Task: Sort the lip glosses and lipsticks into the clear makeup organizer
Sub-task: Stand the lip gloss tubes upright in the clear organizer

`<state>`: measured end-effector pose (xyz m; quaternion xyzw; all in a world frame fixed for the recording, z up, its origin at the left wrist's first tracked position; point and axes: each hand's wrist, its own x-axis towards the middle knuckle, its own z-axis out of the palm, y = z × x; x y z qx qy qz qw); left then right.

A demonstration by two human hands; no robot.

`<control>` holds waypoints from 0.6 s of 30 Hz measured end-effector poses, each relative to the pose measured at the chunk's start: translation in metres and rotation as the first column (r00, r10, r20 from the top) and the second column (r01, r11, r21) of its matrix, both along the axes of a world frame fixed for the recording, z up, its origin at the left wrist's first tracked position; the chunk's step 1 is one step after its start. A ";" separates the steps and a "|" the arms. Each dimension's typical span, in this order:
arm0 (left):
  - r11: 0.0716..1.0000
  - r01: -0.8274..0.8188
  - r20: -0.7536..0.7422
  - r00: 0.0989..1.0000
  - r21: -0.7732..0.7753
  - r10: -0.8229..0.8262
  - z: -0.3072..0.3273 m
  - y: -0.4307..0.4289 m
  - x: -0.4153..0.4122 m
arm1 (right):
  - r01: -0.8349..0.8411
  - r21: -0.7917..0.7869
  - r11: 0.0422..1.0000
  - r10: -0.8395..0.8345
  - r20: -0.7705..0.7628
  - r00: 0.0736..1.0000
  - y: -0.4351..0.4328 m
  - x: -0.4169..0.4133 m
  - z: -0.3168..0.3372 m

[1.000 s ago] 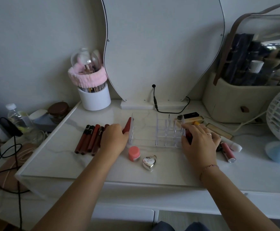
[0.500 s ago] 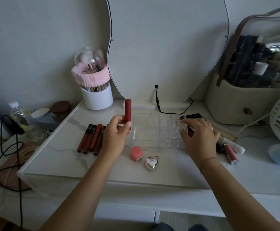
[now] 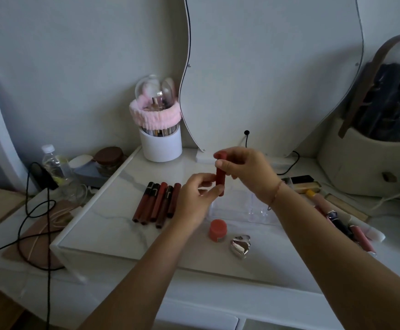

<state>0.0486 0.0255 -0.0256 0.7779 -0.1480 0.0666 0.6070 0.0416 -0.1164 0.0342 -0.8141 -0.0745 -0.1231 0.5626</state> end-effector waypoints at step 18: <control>0.990 -0.033 -0.043 0.998 0.138 0.039 -0.023 0.011 -0.014 | 0.090 -0.162 0.983 -0.102 -0.068 0.992 -0.018 0.025 -0.017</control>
